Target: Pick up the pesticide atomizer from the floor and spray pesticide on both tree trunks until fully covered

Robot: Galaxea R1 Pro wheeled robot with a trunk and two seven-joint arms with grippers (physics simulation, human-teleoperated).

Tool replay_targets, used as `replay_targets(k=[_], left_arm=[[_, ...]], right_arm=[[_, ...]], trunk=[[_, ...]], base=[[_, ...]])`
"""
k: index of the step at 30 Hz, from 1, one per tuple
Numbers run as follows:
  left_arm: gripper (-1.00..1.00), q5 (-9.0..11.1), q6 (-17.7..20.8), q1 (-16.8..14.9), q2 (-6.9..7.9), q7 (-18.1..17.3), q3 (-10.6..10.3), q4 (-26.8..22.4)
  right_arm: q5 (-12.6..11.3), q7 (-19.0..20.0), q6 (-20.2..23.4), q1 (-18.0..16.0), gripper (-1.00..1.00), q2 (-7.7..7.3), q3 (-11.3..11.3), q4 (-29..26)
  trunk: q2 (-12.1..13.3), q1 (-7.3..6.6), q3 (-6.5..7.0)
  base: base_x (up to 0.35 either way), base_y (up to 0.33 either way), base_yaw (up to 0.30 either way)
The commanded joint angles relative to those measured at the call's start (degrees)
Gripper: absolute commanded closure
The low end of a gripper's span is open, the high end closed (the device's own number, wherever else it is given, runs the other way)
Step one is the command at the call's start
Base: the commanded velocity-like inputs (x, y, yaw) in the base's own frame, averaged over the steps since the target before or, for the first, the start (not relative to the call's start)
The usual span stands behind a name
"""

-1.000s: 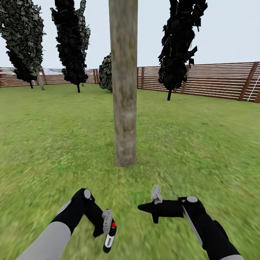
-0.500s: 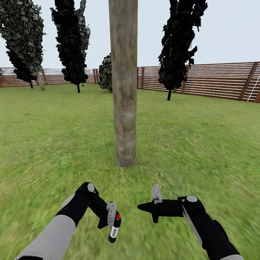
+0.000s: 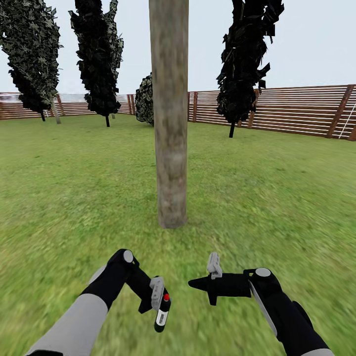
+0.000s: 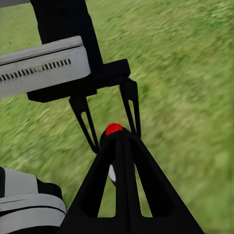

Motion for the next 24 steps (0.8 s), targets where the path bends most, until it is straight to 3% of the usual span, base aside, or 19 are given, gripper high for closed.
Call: replay_targets(k=[1,7,13,24], left_arm=[[1.00,0.0,0.0,-0.1,-0.11,0.0,0.0,0.0],[1.00,1.2,-0.1,-2.7,-0.21,-0.1,-0.1,0.0],[1.00,1.9,-0.1,-3.0,-0.92,-0.1,-0.1,0.0],[1.00,2.0,-0.1,-3.0,-0.96,-0.2,-0.2,0.2]], right_arm=[[0.0,0.0,0.0,0.0,1.00,0.00,0.0,0.0],[0.0,0.0,0.0,0.0,1.00,0.00,0.0,0.0],[0.0,0.0,0.0,0.0,1.00,-0.08,0.0,0.0],[0.0,0.0,0.0,0.0,1.00,-0.21,0.0,0.0]], trunk=[[0.0,0.00,0.00],[0.0,0.00,0.00],[0.0,0.00,0.00],[0.0,0.00,0.00]], base=[[0.000,0.000,0.000],[0.000,0.000,0.000],[0.000,0.000,0.000],[0.000,0.000,0.000]])
